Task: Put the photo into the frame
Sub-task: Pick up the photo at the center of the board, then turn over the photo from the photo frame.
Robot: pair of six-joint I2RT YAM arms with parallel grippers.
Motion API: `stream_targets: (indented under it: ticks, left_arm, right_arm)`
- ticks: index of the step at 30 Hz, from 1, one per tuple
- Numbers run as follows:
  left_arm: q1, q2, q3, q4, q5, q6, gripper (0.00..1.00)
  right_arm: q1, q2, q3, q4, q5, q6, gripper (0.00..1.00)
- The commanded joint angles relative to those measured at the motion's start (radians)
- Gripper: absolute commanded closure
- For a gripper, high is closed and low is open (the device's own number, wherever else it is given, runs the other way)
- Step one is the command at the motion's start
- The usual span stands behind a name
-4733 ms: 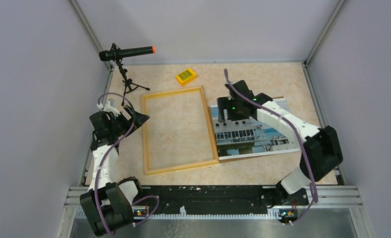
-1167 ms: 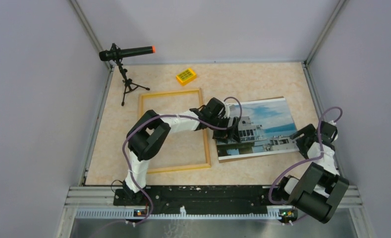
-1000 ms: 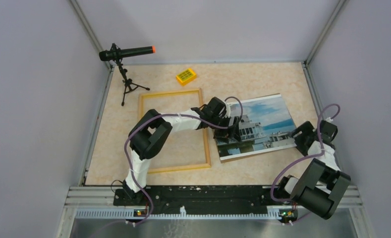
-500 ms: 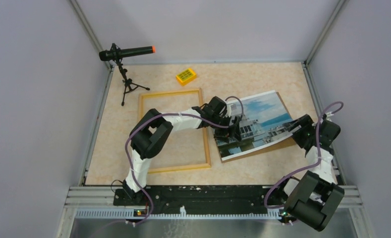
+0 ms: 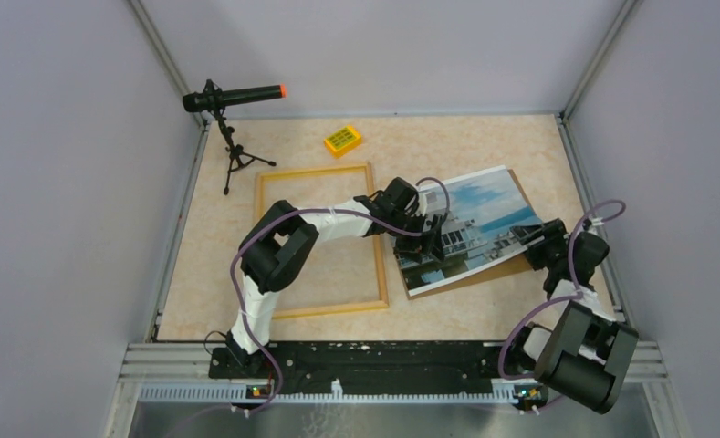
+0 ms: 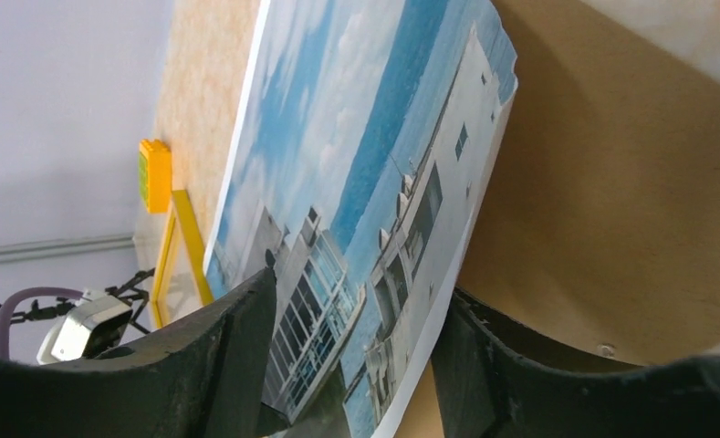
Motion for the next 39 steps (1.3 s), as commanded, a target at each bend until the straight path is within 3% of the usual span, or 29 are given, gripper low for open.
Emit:
stream_targets:
  ticks: [1,5,12,17,20,23,26,30,33,39]
  left_arm:
    - [0.000,0.006,0.016,-0.059,-0.066,0.049,0.09]
    - [0.000,-0.031,0.020,-0.055,-0.075,0.078,0.08]
    - [0.003,-0.193,0.009,-0.012,-0.113,0.138,0.06]
    - [0.030,-0.363,0.007,-0.013,-0.270,0.271,0.04]
    - [0.074,-0.471,-0.008,-0.007,-0.351,0.319,0.03]
    - [0.141,-0.580,-0.040,0.023,-0.395,0.335,0.03]
    - [0.210,-0.702,-0.077,0.058,-0.423,0.340,0.02]
    - [0.211,-0.893,-0.145,0.101,-0.581,0.388,0.02]
    - [0.213,-1.071,-0.134,0.006,-0.602,0.355,0.02]
    - [0.212,-1.394,0.015,-0.229,-0.743,0.263,0.02]
  right_arm:
    - [0.079,0.047,-0.006,0.179,0.062,0.046,0.45]
    - [0.115,0.050,0.003,0.198,0.120,0.048,0.63]
    - [0.115,0.023,0.083,0.063,0.184,-0.054,1.00]
    - [0.117,0.000,0.206,-0.028,0.091,-0.187,1.00]
    - [0.180,-0.038,0.339,-0.144,0.116,-0.291,1.00]
    - [0.324,-0.040,0.534,-0.287,0.227,-0.436,1.00]
    - [0.491,0.004,0.727,-0.342,0.165,-0.608,1.00]
    - [0.770,0.086,0.959,-0.424,0.243,-0.946,1.00]
    - [0.920,0.165,1.125,-0.482,0.203,-1.153,1.00]
    - [1.054,0.294,1.277,-0.474,0.041,-1.306,1.00]
